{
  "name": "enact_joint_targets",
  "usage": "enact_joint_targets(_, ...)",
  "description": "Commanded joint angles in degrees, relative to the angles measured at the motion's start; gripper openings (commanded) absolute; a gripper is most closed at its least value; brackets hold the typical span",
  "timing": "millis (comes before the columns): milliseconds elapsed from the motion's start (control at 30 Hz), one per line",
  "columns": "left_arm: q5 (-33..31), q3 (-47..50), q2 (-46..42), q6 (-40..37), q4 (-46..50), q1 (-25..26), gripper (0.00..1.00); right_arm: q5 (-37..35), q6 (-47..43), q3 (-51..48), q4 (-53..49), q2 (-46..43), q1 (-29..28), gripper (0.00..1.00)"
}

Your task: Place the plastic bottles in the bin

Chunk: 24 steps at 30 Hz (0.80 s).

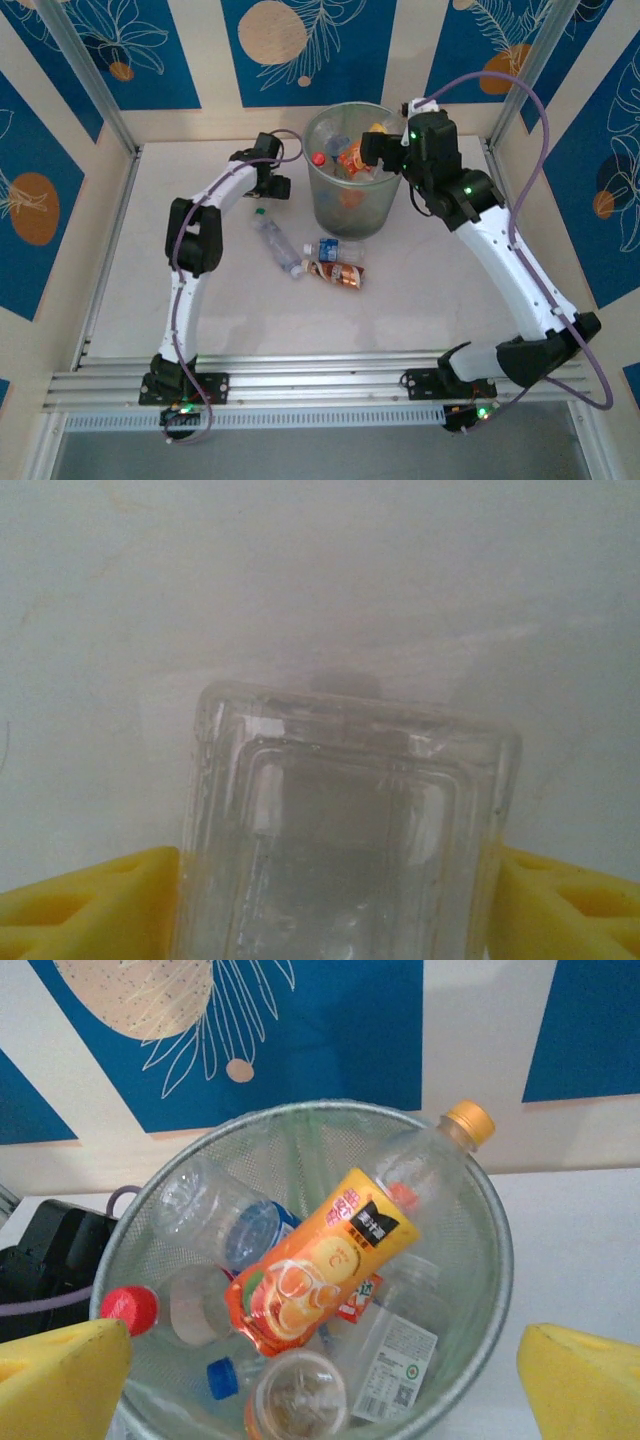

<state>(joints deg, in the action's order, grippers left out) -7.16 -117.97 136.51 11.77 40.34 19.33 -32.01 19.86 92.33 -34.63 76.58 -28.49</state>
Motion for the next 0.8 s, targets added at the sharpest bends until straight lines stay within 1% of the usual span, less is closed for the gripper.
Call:
enact_joint_targets(0,-1.3,-1.6,0.9,-1.1,1.3,-1.2,0.7,-2.4,2.2,-2.6,1.3,-3.4,-0.4,0.99)
enact_joint_targets(67,-1.7,-1.6,0.7,-1.5,0.9,-1.4,0.67,-2.5,2.8,-4.2,1.0,-4.8,-0.4,0.99)
enact_joint_targets(133,-1.8,-1.6,0.6,-1.8,0.5,-1.7,0.65,-2.8,3.7,-5.9,0.5,-6.1,-0.4,0.99)
enact_joint_targets(200,-1.8,-1.7,0.5,-2.1,0.3,-1.9,0.6,-3.1,4.4,-7.4,-0.1,-7.6,-0.4,0.99)
enact_joint_targets(267,-1.8,-1.8,0.6,-2.4,0.2,-2.2,0.58,-3.4,5.4,-8.7,-0.7,-8.7,-0.4,0.99)
enact_joint_targets(300,-1.9,-1.8,0.6,-2.5,0.3,-2.3,0.56,-3.4,5.8,-9.3,-0.9,-9.3,-0.4,0.99)
enact_joint_targets(400,-1.9,-2.1,0.1,-2.8,0.3,-2.4,0.54,-3.6,6.5,-11.1,-1.2,-10.9,-0.4,0.99)
enact_joint_targets(433,-2.0,-2.4,-0.3,-3.0,0.4,-2.4,0.52,-3.7,6.8,-11.6,-1.4,-11.4,-0.4,0.99)
enact_joint_targets(533,-2.8,-3.2,-2.0,-3.8,0.6,-2.5,0.51,-4.5,7.9,-13.2,-2.5,-12.6,-0.4,0.99)
enact_joint_targets(600,-3.9,-4.7,-3.2,-4.5,1.3,-2.5,0.48,-5.3,8.9,-14.8,-3.5,-13.3,-0.4,0.99)
enact_joint_targets(767,-5.6,-8.5,-7.8,-5.7,2.4,-2.5,0.47,-5.3,11.5,-19.3,-5.2,-14.7,-0.4,0.99)
